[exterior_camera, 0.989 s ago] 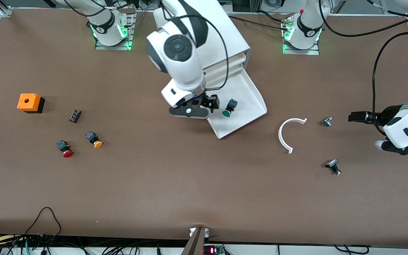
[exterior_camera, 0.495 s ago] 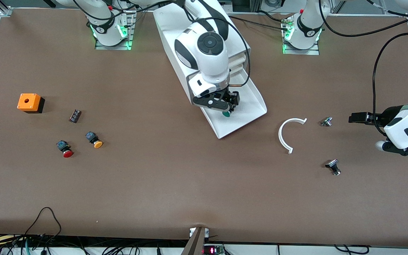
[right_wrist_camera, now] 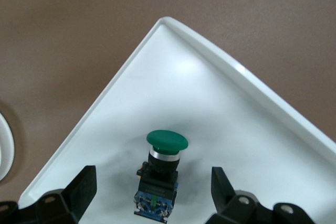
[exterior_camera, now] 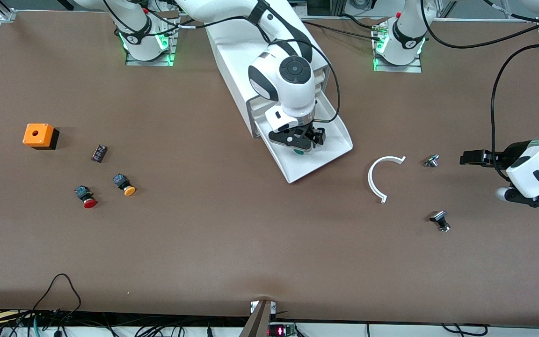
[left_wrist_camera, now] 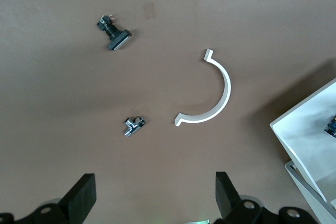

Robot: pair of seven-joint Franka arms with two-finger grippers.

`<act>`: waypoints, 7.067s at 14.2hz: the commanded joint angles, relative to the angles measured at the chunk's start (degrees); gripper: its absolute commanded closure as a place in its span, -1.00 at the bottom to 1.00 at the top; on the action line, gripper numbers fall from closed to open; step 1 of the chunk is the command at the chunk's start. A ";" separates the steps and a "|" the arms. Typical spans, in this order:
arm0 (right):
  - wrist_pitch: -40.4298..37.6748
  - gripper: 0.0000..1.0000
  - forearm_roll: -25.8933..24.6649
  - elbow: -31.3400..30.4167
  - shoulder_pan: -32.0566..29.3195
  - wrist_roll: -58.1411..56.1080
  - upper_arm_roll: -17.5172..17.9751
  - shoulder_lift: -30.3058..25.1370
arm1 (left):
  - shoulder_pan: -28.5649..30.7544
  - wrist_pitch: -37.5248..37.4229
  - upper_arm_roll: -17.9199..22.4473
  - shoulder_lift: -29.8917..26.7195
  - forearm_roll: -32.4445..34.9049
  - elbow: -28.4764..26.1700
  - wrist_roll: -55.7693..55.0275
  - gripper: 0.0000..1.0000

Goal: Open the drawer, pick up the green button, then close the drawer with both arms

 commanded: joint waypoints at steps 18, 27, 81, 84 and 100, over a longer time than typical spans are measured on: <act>-8.48 1.00 -2.62 2.12 -5.52 -14.19 -0.85 -5.12 | -5.02 6.38 -0.60 -0.49 -0.92 -2.13 -8.15 -1.00; -19.31 1.00 3.54 -12.38 -30.91 -69.72 -1.20 -17.53 | -17.06 25.27 -1.92 0.21 -1.54 -16.62 -33.46 -1.00; -25.90 -0.99 -8.68 -27.51 -41.30 -92.55 -6.92 -48.03 | -39.40 48.68 -16.42 -3.83 -1.54 -45.11 -76.46 -1.00; -25.99 -0.99 -8.68 -27.42 -52.35 -92.55 4.73 -47.94 | -39.40 48.68 -16.86 -3.83 -1.54 -45.12 -76.46 -1.00; -26.43 -0.99 -8.85 -27.33 -54.32 -92.55 7.06 -48.20 | -10.59 43.23 -15.63 -15.86 11.82 -38.26 -64.37 -1.00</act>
